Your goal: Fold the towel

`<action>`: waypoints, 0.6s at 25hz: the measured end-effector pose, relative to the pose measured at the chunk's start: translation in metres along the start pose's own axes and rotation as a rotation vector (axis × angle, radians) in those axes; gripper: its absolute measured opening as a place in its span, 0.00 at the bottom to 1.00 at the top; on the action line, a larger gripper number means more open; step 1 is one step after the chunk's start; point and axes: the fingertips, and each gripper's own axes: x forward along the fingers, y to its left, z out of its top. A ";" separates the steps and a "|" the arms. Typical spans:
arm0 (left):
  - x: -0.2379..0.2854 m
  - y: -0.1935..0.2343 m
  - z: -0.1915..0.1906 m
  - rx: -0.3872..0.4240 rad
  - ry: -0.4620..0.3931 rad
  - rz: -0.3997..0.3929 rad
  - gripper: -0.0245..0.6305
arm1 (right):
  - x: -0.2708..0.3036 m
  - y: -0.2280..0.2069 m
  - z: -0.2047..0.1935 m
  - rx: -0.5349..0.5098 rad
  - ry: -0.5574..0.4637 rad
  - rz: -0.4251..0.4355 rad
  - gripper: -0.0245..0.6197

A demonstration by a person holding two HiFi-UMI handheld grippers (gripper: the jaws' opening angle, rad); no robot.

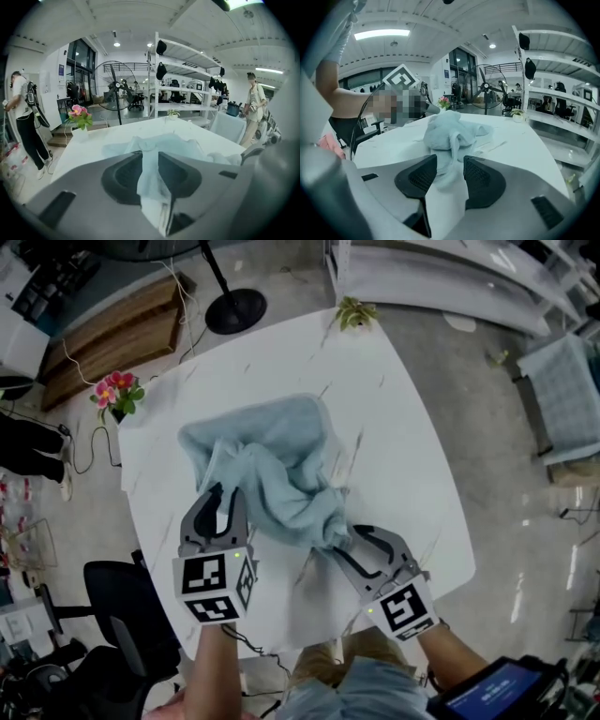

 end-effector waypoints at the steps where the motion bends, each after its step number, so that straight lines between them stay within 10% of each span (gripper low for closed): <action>1: -0.011 0.001 -0.003 -0.002 -0.006 0.008 0.20 | -0.001 0.005 -0.005 0.017 0.015 0.004 0.34; 6: -0.067 0.002 -0.025 -0.012 -0.033 0.041 0.19 | 0.006 0.029 -0.015 0.140 0.055 0.039 0.30; 9: -0.099 0.003 -0.041 -0.037 -0.043 0.059 0.18 | 0.008 0.043 -0.016 0.158 0.083 0.054 0.09; 15: -0.149 -0.007 -0.077 -0.085 -0.039 0.053 0.17 | -0.016 0.082 0.014 0.141 0.019 0.121 0.08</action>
